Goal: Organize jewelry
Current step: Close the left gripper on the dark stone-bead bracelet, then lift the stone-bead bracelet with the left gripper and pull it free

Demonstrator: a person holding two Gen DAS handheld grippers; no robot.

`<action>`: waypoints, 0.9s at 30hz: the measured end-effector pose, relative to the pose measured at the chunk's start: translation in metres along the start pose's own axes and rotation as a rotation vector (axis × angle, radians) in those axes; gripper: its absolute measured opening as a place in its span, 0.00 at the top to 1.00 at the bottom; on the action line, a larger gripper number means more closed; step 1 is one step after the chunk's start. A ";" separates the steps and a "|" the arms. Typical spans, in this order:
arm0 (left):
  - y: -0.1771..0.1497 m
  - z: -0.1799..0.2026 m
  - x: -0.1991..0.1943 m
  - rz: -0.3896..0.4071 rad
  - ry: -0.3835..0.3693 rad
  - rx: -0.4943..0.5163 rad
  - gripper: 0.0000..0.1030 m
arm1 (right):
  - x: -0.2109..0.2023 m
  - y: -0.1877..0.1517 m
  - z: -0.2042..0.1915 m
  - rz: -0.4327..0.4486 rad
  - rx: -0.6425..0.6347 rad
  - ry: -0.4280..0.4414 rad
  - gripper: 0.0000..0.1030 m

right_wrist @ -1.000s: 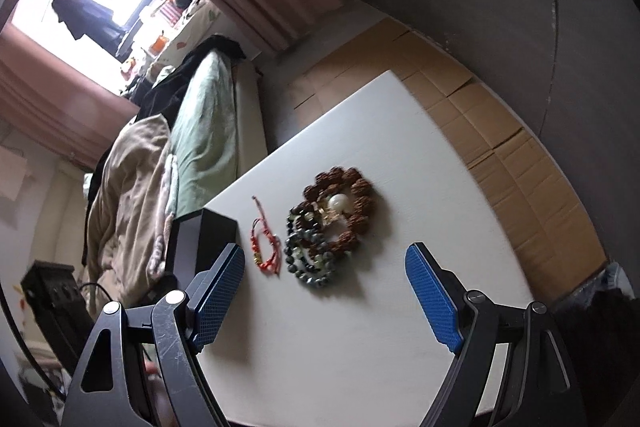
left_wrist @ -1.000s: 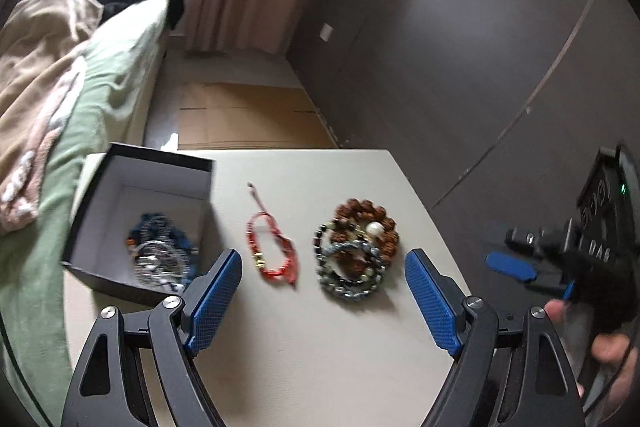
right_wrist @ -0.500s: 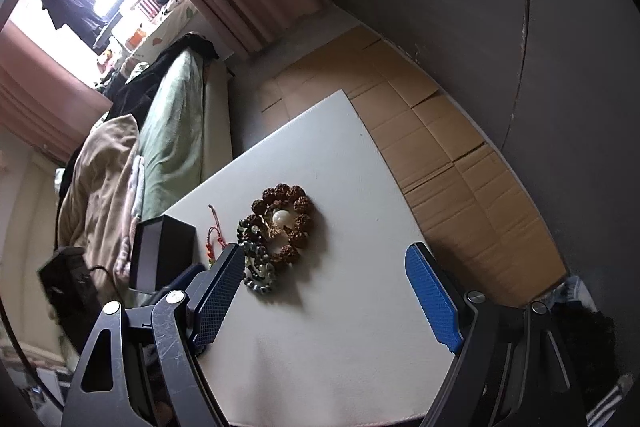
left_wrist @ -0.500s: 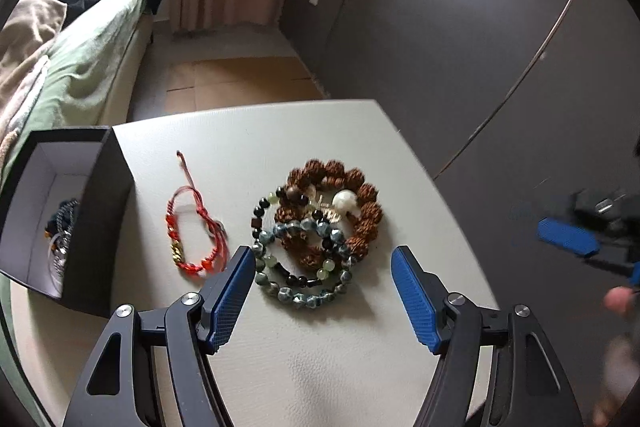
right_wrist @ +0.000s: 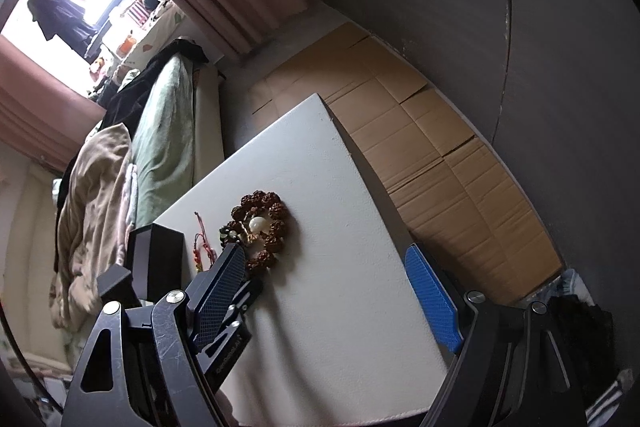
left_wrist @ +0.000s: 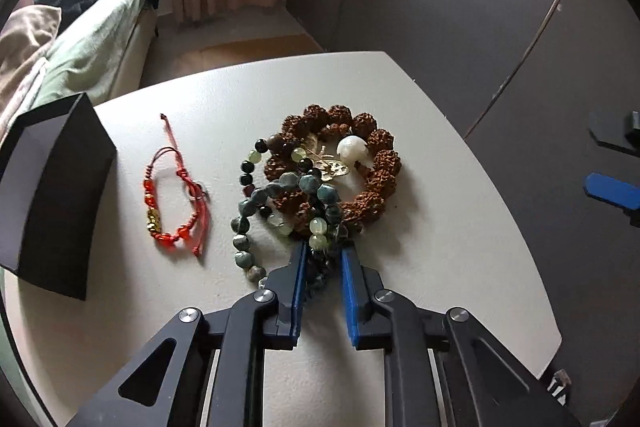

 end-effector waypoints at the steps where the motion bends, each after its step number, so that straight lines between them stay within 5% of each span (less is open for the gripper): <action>1: -0.001 -0.002 -0.002 0.007 -0.011 0.000 0.83 | 0.001 0.000 -0.001 -0.002 -0.001 -0.004 0.19; 8: 0.010 -0.014 -0.025 0.037 -0.084 -0.030 0.83 | 0.012 -0.005 -0.018 -0.015 -0.040 -0.012 0.19; 27: 0.035 -0.077 -0.076 0.106 -0.216 -0.229 0.84 | 0.066 -0.020 -0.079 -0.118 -0.103 0.139 0.24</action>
Point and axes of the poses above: each gripper's, at about its wrist camera, not at the fingertips, and x roughly the way its jaws point, z to its right, y to its top, the point moved 4 cm from there along x, roughly the way its jaws point, and after that the axes turned 2 degrees about -y, right-handed, at the moved point
